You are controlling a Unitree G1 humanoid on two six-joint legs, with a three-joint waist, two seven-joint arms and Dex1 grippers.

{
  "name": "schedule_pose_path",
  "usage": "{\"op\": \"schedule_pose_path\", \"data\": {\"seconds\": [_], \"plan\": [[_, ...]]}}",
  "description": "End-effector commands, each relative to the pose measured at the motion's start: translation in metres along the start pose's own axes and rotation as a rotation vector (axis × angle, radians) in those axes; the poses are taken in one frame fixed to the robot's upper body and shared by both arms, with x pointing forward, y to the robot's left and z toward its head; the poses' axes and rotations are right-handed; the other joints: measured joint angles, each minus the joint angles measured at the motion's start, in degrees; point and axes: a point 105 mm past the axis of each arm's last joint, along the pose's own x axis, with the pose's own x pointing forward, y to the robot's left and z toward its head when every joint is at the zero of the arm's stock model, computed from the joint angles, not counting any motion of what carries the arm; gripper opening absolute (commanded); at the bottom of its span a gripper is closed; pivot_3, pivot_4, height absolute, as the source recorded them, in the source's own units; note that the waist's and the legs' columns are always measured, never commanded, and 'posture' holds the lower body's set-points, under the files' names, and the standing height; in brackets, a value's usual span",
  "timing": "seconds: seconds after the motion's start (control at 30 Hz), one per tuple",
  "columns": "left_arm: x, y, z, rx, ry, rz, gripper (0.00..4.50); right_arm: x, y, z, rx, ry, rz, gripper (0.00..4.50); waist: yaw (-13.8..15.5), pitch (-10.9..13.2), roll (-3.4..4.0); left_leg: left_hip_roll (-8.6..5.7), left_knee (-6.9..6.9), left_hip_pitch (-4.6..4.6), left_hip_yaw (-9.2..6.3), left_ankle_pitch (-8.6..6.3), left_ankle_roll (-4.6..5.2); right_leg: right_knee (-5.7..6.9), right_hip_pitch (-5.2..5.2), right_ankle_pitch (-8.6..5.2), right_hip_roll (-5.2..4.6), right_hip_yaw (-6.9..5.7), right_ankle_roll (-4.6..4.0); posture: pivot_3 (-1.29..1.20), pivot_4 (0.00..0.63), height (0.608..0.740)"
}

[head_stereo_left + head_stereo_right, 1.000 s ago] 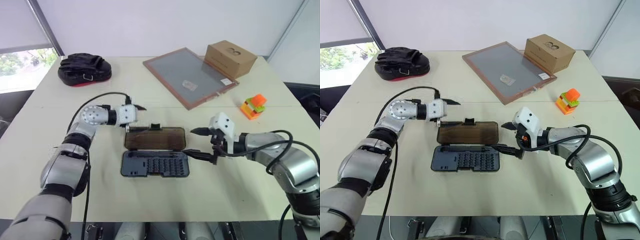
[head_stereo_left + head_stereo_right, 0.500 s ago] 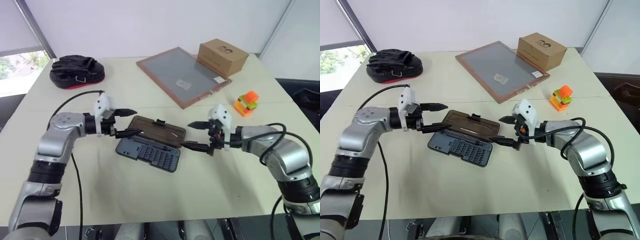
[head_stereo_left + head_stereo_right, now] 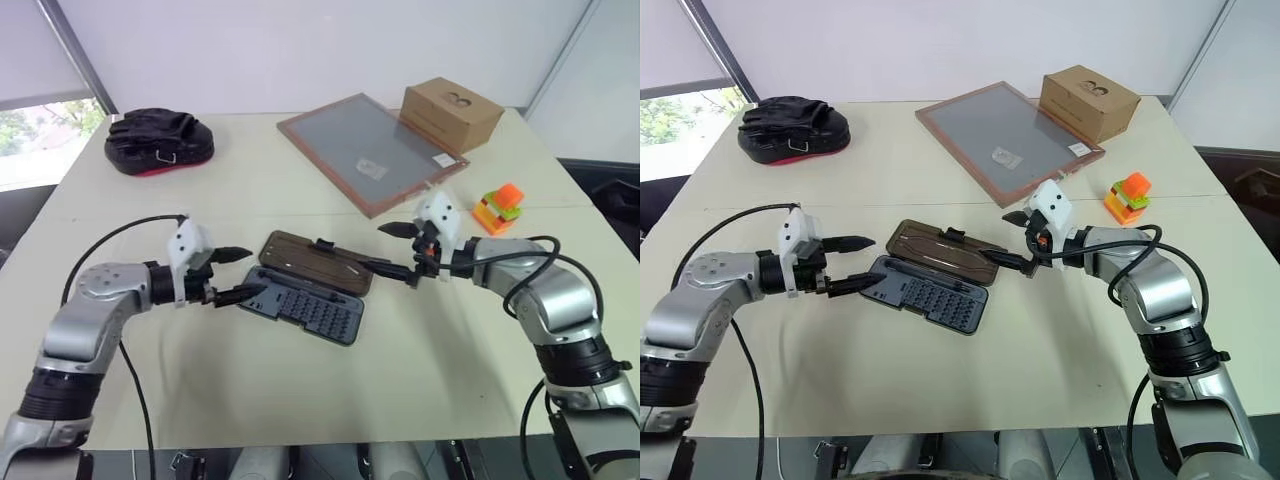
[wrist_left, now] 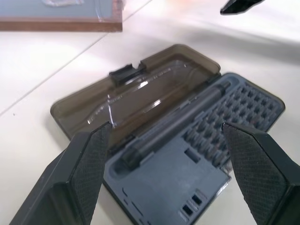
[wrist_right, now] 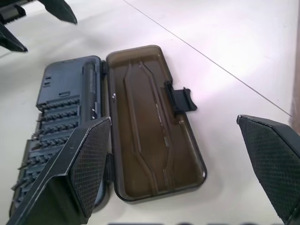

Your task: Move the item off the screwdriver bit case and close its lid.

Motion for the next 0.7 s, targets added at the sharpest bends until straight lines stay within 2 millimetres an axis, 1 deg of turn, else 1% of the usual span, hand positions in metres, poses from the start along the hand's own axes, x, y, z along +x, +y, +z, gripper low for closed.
{"op": "schedule_pose_path", "data": {"seconds": [0.03, 0.1, 0.23, 0.27, 0.3, 0.43, 0.6, 0.7], "plan": [[-0.007, 0.003, 0.009, 0.041, -0.024, 0.026, 3.69, -0.003, -0.002, 0.011, -0.043, -0.028, -0.011, 4.50, -0.09, 0.00, 0.00, 0.00, 0.00, 0.00, 0.00, 0.00, 0.00, 0.01, -0.01, 0.00, 0.00, 0.00, 0.00, 0.00, 0.150, 0.740], [-0.007, 0.004, 0.009, 0.046, -0.024, 0.028, 3.07, -0.003, -0.003, 0.011, -0.043, -0.028, -0.014, 4.50, -0.08, 0.00, 0.00, 0.00, 0.00, 0.00, 0.01, 0.00, 0.00, 0.01, -0.02, 0.00, 0.00, 0.00, 0.00, 0.00, 0.150, 0.740], [-0.008, 0.009, 0.010, 0.046, -0.029, 0.044, 1.06, -0.001, -0.006, 0.011, -0.050, -0.029, -0.026, 4.50, -0.05, 0.00, 0.00, 0.00, 0.00, 0.00, 0.01, 0.00, 0.00, 0.01, -0.02, 0.00, 0.00, 0.00, 0.00, 0.00, 0.150, 0.740], [-0.008, 0.010, 0.010, 0.045, -0.030, 0.045, 0.45, 0.000, -0.007, 0.012, -0.052, -0.030, -0.029, 4.50, -0.05, 0.00, 0.00, 0.00, 0.00, 0.00, 0.02, 0.00, 0.00, 0.01, -0.02, 0.00, 0.00, 0.00, 0.00, 0.00, 0.150, 0.740], [-0.009, 0.010, 0.010, 0.042, -0.027, 0.042, 0.04, 0.001, -0.010, 0.011, -0.055, -0.028, -0.045, 4.50, -0.06, 0.00, 0.00, 0.00, 0.00, 0.00, 0.02, 0.00, 0.00, 0.01, -0.02, 0.00, 0.00, 0.00, 0.00, 0.00, 0.150, 0.740], [-0.013, 0.006, 0.006, 0.038, 0.007, 0.022, 0.04, 0.011, -0.018, 0.004, -0.058, 0.005, -0.068, 4.50, -0.25, 0.00, 0.00, 0.01, -0.01, 0.00, 0.04, 0.00, 0.00, 0.03, -0.05, 0.01, 0.01, 0.01, -0.01, 0.00, 0.150, 0.740], [-0.015, -0.003, -0.011, 0.024, 0.080, -0.027, 0.04, 0.027, -0.022, 0.000, -0.069, 0.040, -0.047, 4.50, -0.26, 0.01, 0.03, 0.01, -0.04, -0.01, 0.06, 0.01, -0.02, 0.02, -0.08, 0.01, 0.01, 0.02, -0.02, 0.00, 0.150, 0.740], [-0.013, -0.004, -0.019, 0.034, 0.102, -0.026, 0.04, 0.037, -0.025, -0.008, -0.069, 0.084, -0.052, 4.50, -0.24, 0.01, 0.04, 0.01, -0.04, -0.01, 0.06, 0.02, -0.02, 0.03, -0.08, 0.01, 0.01, 0.02, -0.02, 0.00, 0.150, 0.740]]}}
